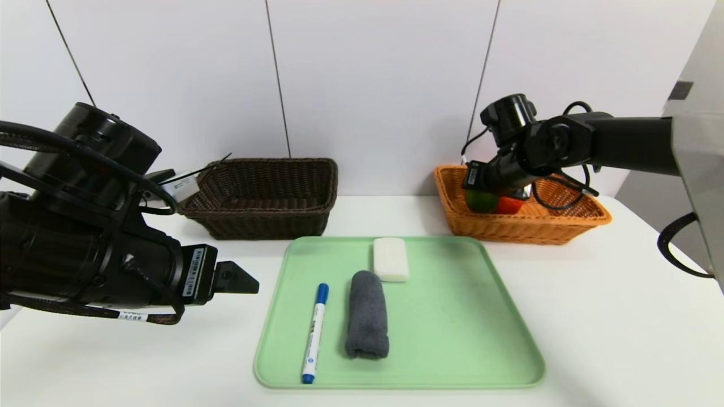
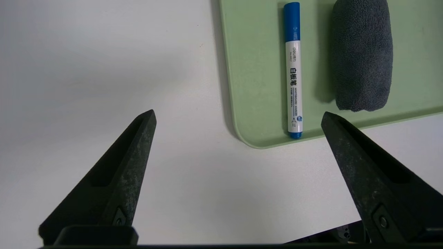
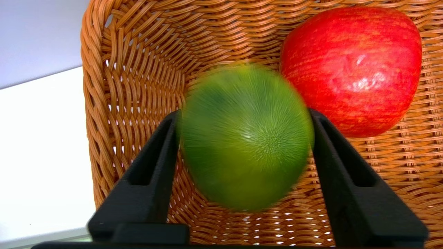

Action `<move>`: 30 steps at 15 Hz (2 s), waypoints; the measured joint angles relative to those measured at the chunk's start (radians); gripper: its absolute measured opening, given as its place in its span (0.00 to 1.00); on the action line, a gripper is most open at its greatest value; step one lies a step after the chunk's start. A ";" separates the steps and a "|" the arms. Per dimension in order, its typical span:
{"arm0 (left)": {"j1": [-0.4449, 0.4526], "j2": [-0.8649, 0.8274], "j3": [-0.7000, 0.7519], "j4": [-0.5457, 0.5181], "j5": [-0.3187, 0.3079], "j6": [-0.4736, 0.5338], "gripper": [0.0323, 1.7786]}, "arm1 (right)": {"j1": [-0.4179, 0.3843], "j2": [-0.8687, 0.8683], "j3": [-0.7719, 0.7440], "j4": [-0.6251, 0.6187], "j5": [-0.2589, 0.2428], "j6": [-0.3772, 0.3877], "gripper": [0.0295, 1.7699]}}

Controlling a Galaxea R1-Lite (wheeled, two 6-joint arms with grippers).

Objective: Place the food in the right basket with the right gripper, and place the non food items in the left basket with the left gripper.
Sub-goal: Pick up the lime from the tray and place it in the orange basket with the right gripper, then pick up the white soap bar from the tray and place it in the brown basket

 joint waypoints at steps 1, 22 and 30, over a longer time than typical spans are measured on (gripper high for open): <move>0.000 0.000 0.000 0.002 0.000 0.000 0.95 | 0.000 0.000 0.000 0.001 0.000 0.000 0.74; -0.015 -0.013 -0.009 0.009 0.000 -0.004 0.95 | 0.419 -0.256 -0.001 0.385 -0.009 0.119 0.95; -0.022 -0.019 -0.001 0.009 0.000 -0.007 0.95 | 0.496 -0.100 -0.003 0.351 -0.040 0.192 0.96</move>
